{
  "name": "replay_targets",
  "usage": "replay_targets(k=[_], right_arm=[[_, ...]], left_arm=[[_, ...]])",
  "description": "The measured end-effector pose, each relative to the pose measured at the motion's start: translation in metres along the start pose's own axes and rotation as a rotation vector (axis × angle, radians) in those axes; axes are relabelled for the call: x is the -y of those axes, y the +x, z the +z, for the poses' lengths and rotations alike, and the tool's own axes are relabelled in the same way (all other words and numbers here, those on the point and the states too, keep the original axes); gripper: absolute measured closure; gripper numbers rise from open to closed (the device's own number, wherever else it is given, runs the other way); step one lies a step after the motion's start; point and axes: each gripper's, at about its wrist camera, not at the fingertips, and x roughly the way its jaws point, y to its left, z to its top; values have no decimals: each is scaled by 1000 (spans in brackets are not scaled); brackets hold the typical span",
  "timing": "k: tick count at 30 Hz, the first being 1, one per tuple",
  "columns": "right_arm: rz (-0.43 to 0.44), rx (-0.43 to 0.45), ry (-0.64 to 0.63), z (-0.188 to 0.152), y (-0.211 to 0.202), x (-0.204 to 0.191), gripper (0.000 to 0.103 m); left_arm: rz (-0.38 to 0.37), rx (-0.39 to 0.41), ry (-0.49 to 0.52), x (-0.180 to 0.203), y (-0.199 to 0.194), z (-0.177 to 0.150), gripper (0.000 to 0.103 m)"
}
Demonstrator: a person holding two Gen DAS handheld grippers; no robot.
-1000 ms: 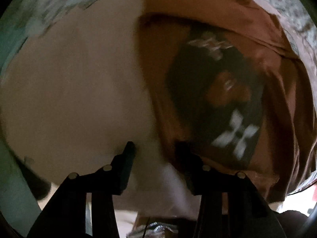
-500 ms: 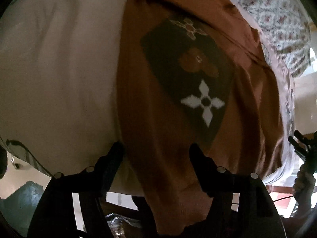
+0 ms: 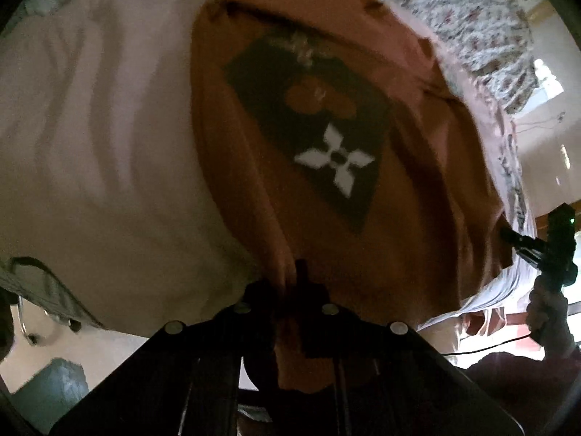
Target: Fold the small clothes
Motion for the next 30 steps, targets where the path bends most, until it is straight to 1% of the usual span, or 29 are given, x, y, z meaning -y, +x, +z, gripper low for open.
replay_targets(k=[2,5,7,8,9,10,11,12,13,14,15,16,17,18,21,25,28,30], right_arm=[[26,38,-12,-2,-19,3,94],[53,30,-22,-9,-35,11,94],[42,7,-21,-11,-33,17,94],[43,-6,-11,-11,-30,21,94],[51,-22,7,-11,-25,25,94],[55,-33,16,-10,-22,28,91],[42,-43,24,-10,-18,29,88],[30,-55,29,-11,-14,30,81],[44,-58,33,-12,-12,31,77],[62,-46,32,-13,-11,31,73],[65,-45,28,-13,-9,31,73],[68,-48,22,-13,-6,30,74],[73,-51,22,-13,-4,28,87],[83,-61,35,-13,-4,30,93],[111,-31,32,-13,-22,31,94],[160,-18,7,-11,-30,27,94],[198,-16,-9,-6,-30,16,94],[227,5,-23,0,-36,7,94]], left_arm=[[-6,28,2,-2,-11,-2,97],[-19,16,-19,-8,-7,-3,96],[-21,-15,-26,-12,-2,-5,89],[-20,-36,-27,-10,4,-4,75],[-27,-60,-29,-8,10,-5,57],[-32,-70,-31,-9,13,-7,51],[-37,-73,-27,-6,17,-8,47],[-31,-69,-17,-1,20,-8,46],[-20,-63,-5,3,22,-8,47],[-6,-50,15,6,23,-9,53],[11,-35,29,8,23,-9,66],[33,-25,35,9,23,-8,97],[21,-19,17,7,20,-7,96],[7,-3,2,5,15,-7,97],[-11,78,2,6,-10,-10,97],[-18,112,-30,1,-23,-12,97],[-31,152,-51,1,-36,-12,97],[-37,183,-58,8,-46,-5,97]])
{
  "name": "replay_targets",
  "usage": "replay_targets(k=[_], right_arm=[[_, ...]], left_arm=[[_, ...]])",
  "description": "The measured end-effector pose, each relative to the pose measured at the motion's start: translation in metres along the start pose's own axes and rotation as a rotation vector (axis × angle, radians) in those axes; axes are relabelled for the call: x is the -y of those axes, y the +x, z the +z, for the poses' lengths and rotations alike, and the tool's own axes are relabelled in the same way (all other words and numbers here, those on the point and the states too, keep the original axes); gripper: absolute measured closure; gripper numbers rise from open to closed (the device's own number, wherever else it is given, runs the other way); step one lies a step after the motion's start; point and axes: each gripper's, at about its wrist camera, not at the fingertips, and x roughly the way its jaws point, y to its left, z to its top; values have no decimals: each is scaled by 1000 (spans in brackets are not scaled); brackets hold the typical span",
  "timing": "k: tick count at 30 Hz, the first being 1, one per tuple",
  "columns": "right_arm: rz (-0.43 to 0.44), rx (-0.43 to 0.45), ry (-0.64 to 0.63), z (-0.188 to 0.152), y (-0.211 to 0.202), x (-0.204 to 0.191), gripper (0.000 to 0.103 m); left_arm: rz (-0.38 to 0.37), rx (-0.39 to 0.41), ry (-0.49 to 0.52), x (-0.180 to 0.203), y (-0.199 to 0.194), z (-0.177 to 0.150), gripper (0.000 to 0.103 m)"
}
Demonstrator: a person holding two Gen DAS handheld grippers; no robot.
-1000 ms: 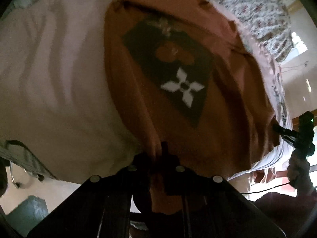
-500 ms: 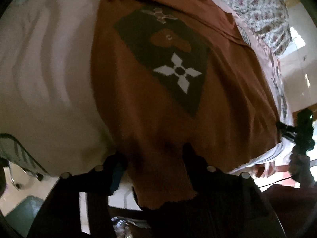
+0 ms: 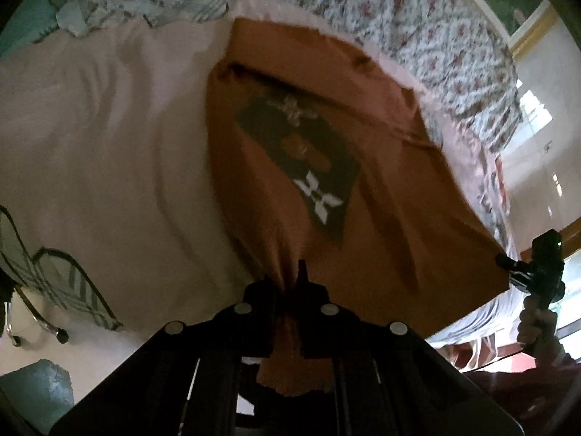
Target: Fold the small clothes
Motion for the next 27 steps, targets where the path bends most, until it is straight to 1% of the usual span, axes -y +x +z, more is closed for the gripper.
replay_targets(k=[4,7,8,10,11,12,13,15,18,19,20,22,24,27], right_arm=[[33,50,-19,22,-16,-16,94],[59,110,-38,48,-30,-26,94],[63,132,-44,60,-32,-31,94],[65,163,-51,82,-32,-36,94],[61,176,-55,95,-29,-39,94],[48,188,-61,110,-24,-42,94],[39,196,-64,122,-19,-44,94],[18,214,-68,153,-5,-47,94],[-14,237,-62,197,16,-49,94],[-21,242,-59,206,19,-49,94],[-37,246,-55,224,29,-49,94],[-52,251,-53,246,41,-48,94],[-83,247,-51,273,60,-46,94],[-123,237,-38,301,83,-39,94]], left_arm=[[-17,68,-13,9,-21,29,97],[-36,128,-10,11,-35,60,97],[-43,144,-11,13,-36,75,97],[-53,163,-16,16,-33,99,97],[-64,174,-18,17,-29,117,97],[-69,185,-19,18,-25,133,97],[-71,193,-19,20,-22,143,97],[-75,211,-16,21,-10,176,97],[-66,217,-18,19,12,221,97],[-65,215,-19,17,18,234,97],[-66,212,-25,16,25,245,97],[-65,200,-29,11,40,262,97],[-59,173,-31,5,60,281,97],[-55,137,-36,-6,88,303,97]])
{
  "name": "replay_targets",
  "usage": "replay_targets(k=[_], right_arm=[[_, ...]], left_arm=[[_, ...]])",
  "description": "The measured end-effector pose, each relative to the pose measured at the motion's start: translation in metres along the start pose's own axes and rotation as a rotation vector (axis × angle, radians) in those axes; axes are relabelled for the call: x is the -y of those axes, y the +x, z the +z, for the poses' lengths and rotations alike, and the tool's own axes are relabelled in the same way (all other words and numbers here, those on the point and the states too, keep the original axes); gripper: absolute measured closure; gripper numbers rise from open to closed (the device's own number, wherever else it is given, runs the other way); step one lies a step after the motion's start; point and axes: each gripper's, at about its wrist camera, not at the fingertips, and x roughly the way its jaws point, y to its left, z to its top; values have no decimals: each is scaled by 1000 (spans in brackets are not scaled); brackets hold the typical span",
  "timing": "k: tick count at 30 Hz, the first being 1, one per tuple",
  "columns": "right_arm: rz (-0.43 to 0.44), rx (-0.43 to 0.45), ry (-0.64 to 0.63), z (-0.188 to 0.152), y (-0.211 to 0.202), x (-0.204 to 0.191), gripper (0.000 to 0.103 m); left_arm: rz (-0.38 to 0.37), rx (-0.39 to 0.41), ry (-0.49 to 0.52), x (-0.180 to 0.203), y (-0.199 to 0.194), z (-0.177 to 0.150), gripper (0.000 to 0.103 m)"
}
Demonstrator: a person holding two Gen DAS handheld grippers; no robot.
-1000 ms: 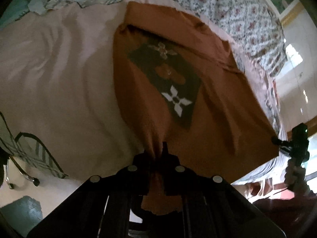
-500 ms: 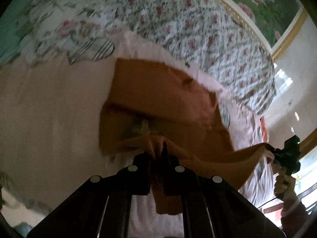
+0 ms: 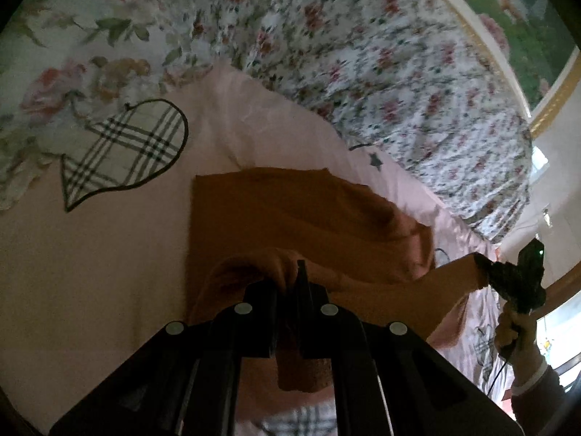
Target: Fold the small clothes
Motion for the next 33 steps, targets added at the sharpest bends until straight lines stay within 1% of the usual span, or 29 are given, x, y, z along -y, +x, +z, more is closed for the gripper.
replay_targets(k=[3,6,7,9,10,11,13,14,15,16,17,18,19,20,21,22,23,24,25,26,27,29,30,31,32,33], right_arm=[[-40,-19,25,14,30,9,94],[-73,-47,43,19,57,19,94],[-81,-56,44,20,64,22,94],[-114,-80,56,20,82,31,92],[-118,-90,65,20,88,34,89],[-129,-96,77,19,93,39,89],[-120,-98,110,20,93,45,88],[-118,-88,120,20,85,45,87],[-126,-65,113,22,76,43,82],[-135,-44,104,23,68,40,80],[-150,2,82,22,51,33,75],[-148,32,63,18,39,26,73],[-139,45,47,14,32,20,73],[-102,39,7,3,26,8,73],[-75,6,-21,-6,30,-1,73],[-45,-49,-56,-16,38,-9,73],[-15,-149,-117,-33,54,-22,73],[-17,-216,-173,-46,68,-30,73],[-31,-255,-215,-53,77,-35,73],[-63,-321,-284,-63,94,-42,73],[-86,-350,-316,-66,103,-43,73],[-136,-354,-352,-60,115,-42,73],[-179,-328,-358,-48,120,-38,74],[-212,-297,-351,-36,121,-35,74],[-239,-246,-310,-14,121,-27,74],[-245,-206,-271,1,119,-22,74]], left_arm=[[6,-26,-8,-12,25,12,97],[16,-65,-35,-29,52,20,97],[21,-84,-45,-35,62,22,96],[48,-141,-61,-46,85,23,91],[53,-163,-70,-49,91,23,91],[48,-178,-83,-52,95,22,91],[34,-170,-93,-52,88,21,83],[44,-158,-82,-46,76,18,75],[57,-145,-62,-40,65,14,64],[61,-139,-49,-34,57,10,58],[62,-130,-30,-22,46,1,48],[54,-125,-17,-13,40,-7,42],[29,-132,-3,2,37,-21,40],[-5,-158,7,13,40,-33,39],[-35,-190,17,22,46,-42,39],[-74,-247,46,37,63,-58,39],[-73,-275,68,43,74,-65,39],[-48,-315,104,51,91,-74,41],[-32,-333,126,54,102,-77,41],[-18,-339,146,55,111,-76,41],[-16,-333,163,56,116,-70,41],[-11,-310,205,53,122,-48,42],[8,-297,216,50,124,-36,44],[37,-278,226,45,125,-23,45],[67,-249,229,40,124,-7,45],[90,-214,216,31,121,13,45]])
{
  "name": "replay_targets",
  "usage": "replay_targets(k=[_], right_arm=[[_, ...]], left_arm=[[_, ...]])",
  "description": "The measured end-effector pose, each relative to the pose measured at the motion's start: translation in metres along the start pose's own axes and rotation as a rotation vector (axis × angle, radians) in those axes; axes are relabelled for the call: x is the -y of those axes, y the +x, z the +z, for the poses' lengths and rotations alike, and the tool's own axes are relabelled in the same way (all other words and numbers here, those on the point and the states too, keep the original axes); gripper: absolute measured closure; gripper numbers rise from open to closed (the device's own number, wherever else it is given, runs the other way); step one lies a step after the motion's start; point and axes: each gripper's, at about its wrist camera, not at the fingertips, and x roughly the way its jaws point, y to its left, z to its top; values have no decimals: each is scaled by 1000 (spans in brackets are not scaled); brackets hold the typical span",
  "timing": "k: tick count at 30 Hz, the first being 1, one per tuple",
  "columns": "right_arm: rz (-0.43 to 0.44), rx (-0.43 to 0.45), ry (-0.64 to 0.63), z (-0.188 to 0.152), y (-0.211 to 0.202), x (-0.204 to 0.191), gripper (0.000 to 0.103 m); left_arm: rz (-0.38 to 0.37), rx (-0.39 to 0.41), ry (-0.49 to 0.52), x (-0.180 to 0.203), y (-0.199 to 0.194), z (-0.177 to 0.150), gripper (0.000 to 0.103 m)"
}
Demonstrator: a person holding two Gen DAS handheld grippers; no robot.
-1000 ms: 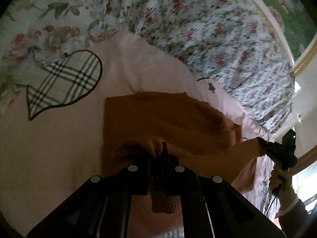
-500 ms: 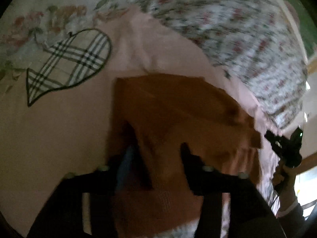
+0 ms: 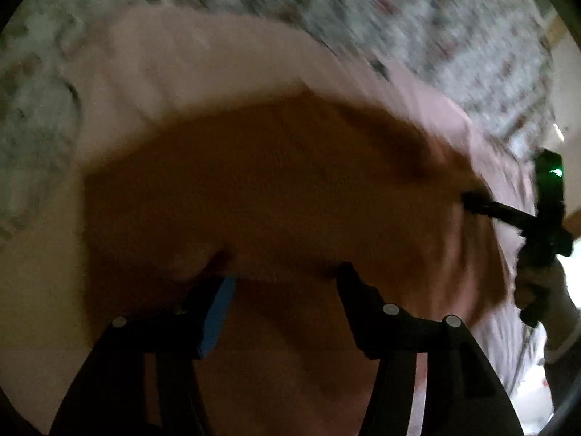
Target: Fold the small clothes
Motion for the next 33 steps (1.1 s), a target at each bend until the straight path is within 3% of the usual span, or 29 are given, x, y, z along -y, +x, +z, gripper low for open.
replay_targets(k=[3,6,8,16,20,27,33], right_arm=[[-37,138,177,37,-21,35,74],[-33,173,264,48,-32,48,74],[-26,182,274,42,-36,45,74],[-8,277,344,8,-73,64,73],[-63,343,377,18,-93,81,55],[20,304,269,24,-111,63,54],[129,170,241,-27,-91,36,52]], left_arm=[[30,84,-85,-37,-16,31,45],[69,142,-161,-65,-27,47,44],[141,170,-218,-81,-34,48,38],[222,210,-397,-126,-73,1,37],[226,210,-418,-110,-97,-41,37],[133,157,-443,-49,-103,-116,36],[53,108,-476,-1,-90,-174,27]])
